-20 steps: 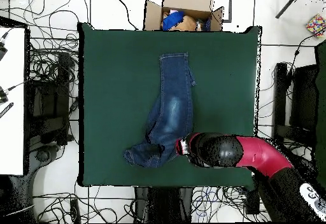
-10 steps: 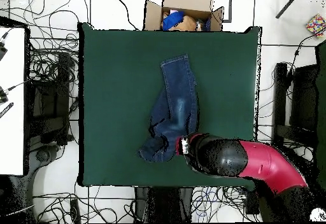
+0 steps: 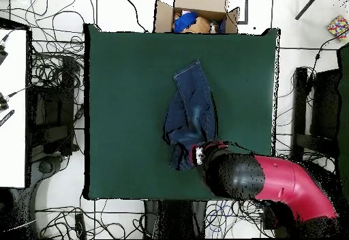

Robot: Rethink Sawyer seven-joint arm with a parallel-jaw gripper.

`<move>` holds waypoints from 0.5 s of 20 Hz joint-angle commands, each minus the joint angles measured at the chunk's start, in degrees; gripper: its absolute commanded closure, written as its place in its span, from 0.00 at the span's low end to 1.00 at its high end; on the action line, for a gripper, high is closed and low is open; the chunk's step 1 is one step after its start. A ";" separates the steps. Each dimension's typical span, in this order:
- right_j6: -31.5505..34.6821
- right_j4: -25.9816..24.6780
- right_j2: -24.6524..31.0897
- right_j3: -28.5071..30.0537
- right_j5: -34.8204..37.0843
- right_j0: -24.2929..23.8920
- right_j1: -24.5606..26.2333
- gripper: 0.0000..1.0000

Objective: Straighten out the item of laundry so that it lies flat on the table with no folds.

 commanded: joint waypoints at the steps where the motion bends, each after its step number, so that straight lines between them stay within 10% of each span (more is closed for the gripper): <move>1: 9.56 -2.02 -4.47 -1.35 6.21 7.48 -10.36 1.00; 10: 17.53 -7.61 -8.90 -2.90 8.70 16.94 -17.47 1.00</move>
